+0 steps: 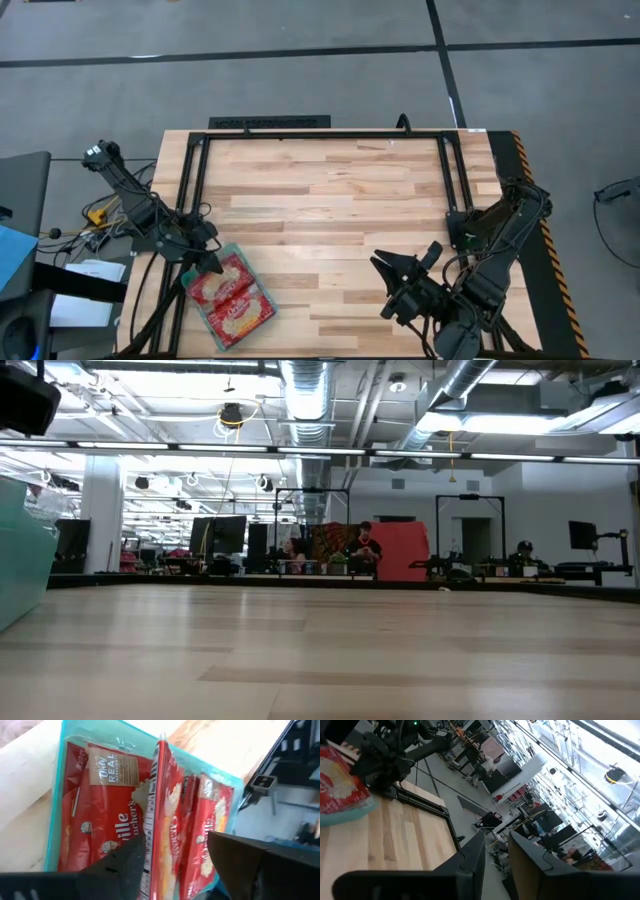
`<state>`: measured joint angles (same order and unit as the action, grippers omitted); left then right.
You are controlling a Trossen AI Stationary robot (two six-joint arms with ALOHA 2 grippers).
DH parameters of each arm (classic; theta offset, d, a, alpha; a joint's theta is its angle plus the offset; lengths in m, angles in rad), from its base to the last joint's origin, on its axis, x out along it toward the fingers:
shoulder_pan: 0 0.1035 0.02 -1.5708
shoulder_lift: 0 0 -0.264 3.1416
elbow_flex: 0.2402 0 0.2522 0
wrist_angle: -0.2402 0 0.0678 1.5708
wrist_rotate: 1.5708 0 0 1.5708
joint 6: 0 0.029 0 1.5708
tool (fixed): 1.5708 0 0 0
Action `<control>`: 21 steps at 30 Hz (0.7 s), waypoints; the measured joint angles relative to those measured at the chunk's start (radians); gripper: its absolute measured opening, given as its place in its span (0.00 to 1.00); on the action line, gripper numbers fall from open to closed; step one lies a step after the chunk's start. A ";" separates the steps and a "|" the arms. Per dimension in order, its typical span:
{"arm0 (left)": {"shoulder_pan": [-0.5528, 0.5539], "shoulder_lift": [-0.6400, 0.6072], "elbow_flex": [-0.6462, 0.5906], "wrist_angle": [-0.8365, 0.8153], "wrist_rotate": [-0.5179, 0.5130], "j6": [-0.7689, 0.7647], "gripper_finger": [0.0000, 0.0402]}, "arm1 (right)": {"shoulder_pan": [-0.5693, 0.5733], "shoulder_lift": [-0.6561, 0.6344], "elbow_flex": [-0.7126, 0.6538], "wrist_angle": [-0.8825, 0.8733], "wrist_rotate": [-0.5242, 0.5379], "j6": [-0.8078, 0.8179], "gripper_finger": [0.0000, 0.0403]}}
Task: Sort popcorn bags into baskets
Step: Put the red popcorn bag into the green bin, then return to Home Position
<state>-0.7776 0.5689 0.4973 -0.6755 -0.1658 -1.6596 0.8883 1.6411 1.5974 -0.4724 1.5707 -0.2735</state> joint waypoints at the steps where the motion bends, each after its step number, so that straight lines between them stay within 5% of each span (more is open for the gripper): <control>1: 0.000 -0.014 0.000 -0.001 -0.004 -0.008 0.51 | 0.000 -0.003 0.000 0.001 -0.001 0.011 0.28; 7: 0.000 -0.131 0.000 0.038 -0.065 -0.062 0.57 | -0.009 -0.083 0.000 0.002 -0.044 0.069 0.30; 15: 0.000 -0.281 0.049 0.043 -0.300 -0.010 0.56 | -0.027 -0.257 0.000 0.017 -0.153 0.086 0.31; 21: 0.000 -0.321 0.134 0.299 -0.575 0.449 0.56 | 0.023 -0.348 0.000 -0.021 -0.161 0.111 0.30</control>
<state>-0.7773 0.2481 0.6313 -0.3767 -0.7408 -1.2108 0.9109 1.2932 1.5974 -0.4938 1.4100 -0.1621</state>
